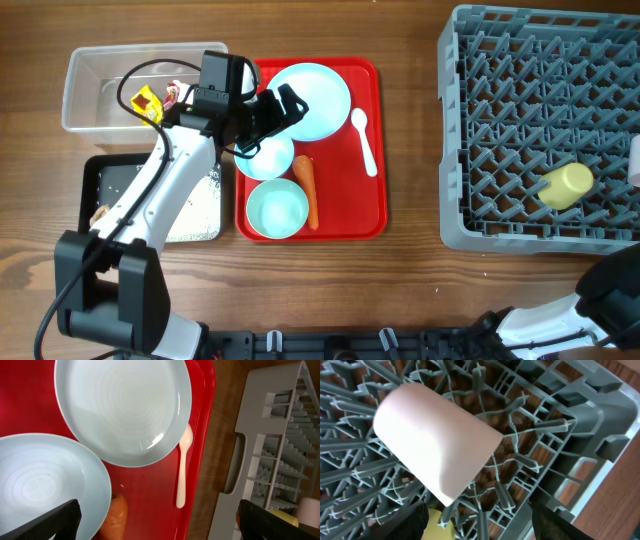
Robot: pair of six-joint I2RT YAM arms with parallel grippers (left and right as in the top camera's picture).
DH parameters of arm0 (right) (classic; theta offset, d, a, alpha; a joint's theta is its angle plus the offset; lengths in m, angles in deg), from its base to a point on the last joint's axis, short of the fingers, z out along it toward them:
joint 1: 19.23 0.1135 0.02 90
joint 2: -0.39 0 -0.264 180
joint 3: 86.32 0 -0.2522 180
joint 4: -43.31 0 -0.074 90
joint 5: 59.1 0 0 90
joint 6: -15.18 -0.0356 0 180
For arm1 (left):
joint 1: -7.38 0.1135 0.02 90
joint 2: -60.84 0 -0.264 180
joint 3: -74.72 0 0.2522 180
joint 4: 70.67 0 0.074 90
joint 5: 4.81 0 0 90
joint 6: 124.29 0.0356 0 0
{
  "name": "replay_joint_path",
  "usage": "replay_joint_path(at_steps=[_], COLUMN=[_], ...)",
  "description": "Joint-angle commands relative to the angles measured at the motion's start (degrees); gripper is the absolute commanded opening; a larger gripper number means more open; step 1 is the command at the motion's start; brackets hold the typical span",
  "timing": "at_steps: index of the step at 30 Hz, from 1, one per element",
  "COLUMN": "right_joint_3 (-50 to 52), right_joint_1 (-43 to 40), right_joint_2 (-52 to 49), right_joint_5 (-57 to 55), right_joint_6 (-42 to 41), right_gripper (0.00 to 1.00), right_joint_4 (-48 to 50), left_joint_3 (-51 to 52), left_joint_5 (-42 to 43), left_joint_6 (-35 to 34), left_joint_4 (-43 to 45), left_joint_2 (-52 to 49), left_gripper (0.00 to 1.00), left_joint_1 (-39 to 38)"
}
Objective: Sort waste into correct bins and load items into the dishwasher rack
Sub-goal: 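Lower and release the pink cup in the rack, right gripper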
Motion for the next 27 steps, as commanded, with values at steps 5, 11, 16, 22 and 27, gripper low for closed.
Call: replay_joint_path(at_steps=[5, 11, 16, 22, 27], right_joint_3=[0.5, 0.5, 0.5, 0.5, 0.7], right_joint_1=[-0.3, -0.3, -0.4, -1.3, -3.0], right_joint_2=[0.8, 3.7, 4.9, 15.1, 17.0], right_joint_5=[6.0, 9.2, 16.3, 19.5, 19.5], right_joint_6=[-0.2, 0.2, -0.1, 0.1, -0.1], right_gripper=[0.69, 0.7, 0.7, 0.71, 0.73], right_joint_4=[1.7, 5.7, 4.8, 4.9, 4.6], left_joint_3=[-0.3, -0.3, -0.3, -0.3, -0.3], left_joint_5=[-1.0, -1.0, -1.0, -1.0, -1.0], left_joint_6=[0.5, 0.5, 0.5, 0.5, 0.5], left_joint_4=[0.2, 0.2, 0.2, 0.2, 0.2], left_joint_2=[-0.3, -0.3, -0.3, -0.3, -0.3], left_gripper=[1.0, 1.0, 1.0, 1.0, 1.0], left_joint_1=[0.3, 0.3, 0.3, 0.3, 0.3])
